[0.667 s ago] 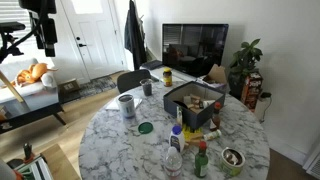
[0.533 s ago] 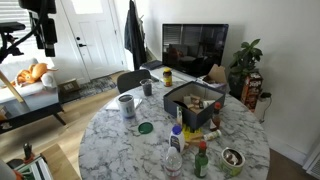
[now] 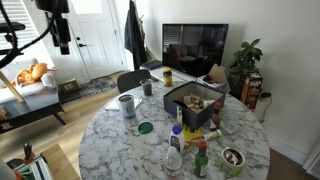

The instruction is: Pick up the red ketchup packet from the box and put it on the green lid, pick up the green lid and pour the red ketchup packet into the silver cup

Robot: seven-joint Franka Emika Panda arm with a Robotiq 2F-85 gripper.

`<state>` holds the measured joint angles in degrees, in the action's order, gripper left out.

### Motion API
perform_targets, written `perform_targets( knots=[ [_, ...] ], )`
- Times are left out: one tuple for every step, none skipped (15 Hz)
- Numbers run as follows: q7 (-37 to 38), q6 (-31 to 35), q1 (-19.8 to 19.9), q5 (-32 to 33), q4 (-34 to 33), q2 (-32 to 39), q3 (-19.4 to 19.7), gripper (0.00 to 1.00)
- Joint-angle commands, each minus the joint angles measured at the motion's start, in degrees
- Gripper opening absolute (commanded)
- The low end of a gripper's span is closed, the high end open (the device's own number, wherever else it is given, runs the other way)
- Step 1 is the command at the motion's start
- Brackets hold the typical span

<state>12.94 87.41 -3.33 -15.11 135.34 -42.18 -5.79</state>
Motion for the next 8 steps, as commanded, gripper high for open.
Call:
perform_targets(
  knots=[
    [4.6, 8.9, 3.1, -1.8, -7.7, 13.8, -1.7, 1.00],
    [5.9, 12.4, 3.3, -1.2, -9.2, 16.7, -2.2, 1.00],
    [7.1, 15.8, 3.5, -0.1, -10.9, 19.9, -2.6, 1.00],
    [8.0, 19.0, 3.4, 0.7, -12.9, 23.5, -2.8, 1.00],
    [9.6, 22.0, 3.5, 1.4, -14.9, 27.1, -3.1, 1.00],
    [10.8, 24.7, 3.3, 2.2, -16.9, 30.6, -3.2, 1.00],
    [12.4, 27.0, 3.2, 3.1, -19.1, 34.1, -3.2, 1.00],
    [13.7, 29.1, 2.9, 4.3, -21.4, 37.7, -3.1, 1.00]
  ],
)
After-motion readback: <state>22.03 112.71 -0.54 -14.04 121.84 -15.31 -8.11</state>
